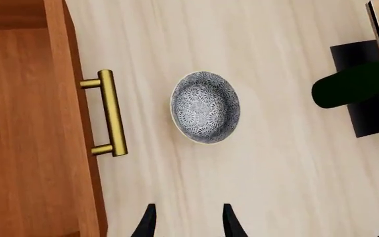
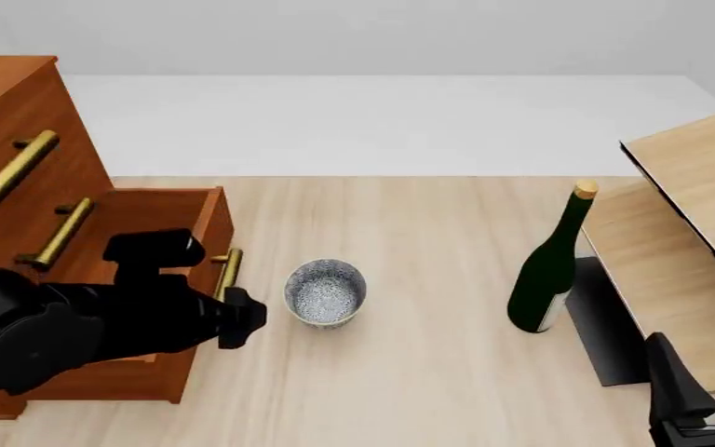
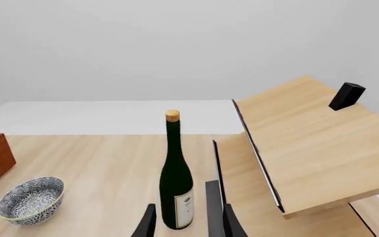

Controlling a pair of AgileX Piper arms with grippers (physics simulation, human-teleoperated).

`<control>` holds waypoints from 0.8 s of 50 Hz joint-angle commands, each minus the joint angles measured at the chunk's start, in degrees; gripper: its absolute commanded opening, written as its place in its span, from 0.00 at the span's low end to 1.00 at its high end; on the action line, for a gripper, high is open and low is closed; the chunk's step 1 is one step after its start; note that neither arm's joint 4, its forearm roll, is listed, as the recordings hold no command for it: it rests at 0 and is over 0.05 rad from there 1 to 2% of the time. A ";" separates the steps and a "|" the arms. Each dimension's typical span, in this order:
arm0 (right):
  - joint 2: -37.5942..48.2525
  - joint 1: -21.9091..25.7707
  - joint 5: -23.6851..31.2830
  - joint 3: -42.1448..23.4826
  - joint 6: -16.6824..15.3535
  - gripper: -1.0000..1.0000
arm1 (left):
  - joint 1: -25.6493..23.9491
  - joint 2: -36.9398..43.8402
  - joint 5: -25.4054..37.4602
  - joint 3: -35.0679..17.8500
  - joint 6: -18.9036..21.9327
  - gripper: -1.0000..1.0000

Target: Close the bottom drawer of the cabinet and open the top drawer.

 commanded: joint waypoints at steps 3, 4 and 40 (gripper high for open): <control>0.00 -0.09 -0.08 -0.04 0.15 1.00 | 2.41 1.01 -0.38 1.68 2.85 1.00; 0.01 -0.10 -0.08 -0.04 0.14 1.00 | 2.72 1.21 -0.40 1.73 3.21 1.00; -0.13 -0.45 0.11 -0.14 0.63 1.00 | 14.38 3.88 -0.71 5.00 16.10 1.00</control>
